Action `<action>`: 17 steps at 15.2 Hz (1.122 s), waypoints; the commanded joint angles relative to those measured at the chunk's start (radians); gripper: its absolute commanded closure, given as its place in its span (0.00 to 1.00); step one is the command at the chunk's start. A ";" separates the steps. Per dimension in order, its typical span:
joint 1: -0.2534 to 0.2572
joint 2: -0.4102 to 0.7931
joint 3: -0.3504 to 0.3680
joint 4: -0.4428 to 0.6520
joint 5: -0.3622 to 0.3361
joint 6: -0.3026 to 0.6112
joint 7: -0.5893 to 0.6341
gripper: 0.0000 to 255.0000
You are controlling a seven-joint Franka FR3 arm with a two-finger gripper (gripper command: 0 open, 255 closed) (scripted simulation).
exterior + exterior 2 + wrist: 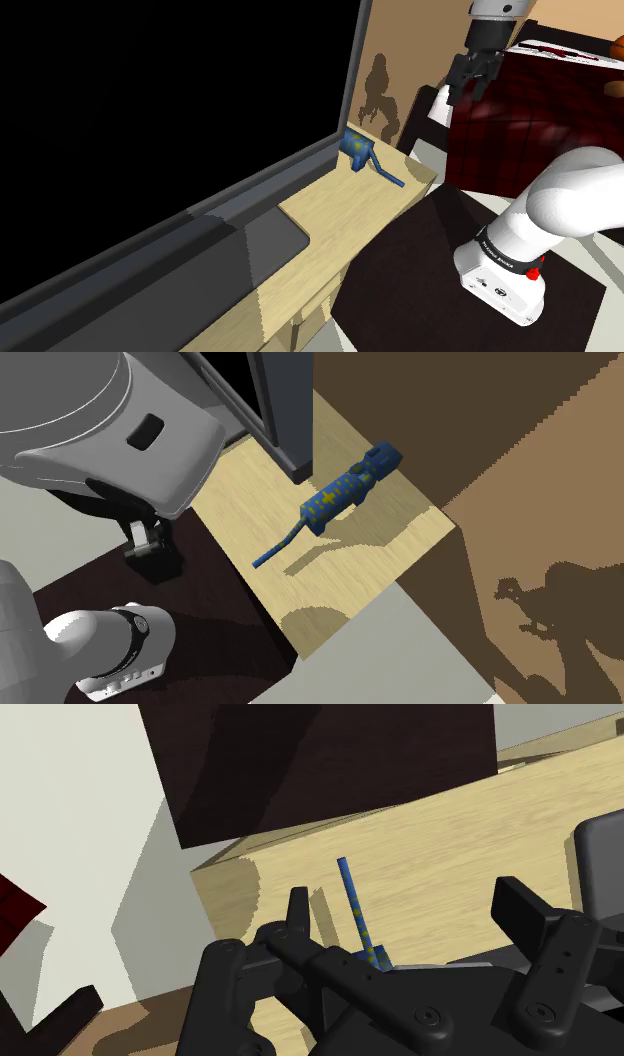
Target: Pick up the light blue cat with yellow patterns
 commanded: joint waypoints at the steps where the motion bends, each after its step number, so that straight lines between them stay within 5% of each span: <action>1: 0.000 0.000 0.000 0.000 0.000 0.000 0.000 0.00; 17: 0.029 0.457 0.020 -0.080 -0.022 0.652 -0.040 0.00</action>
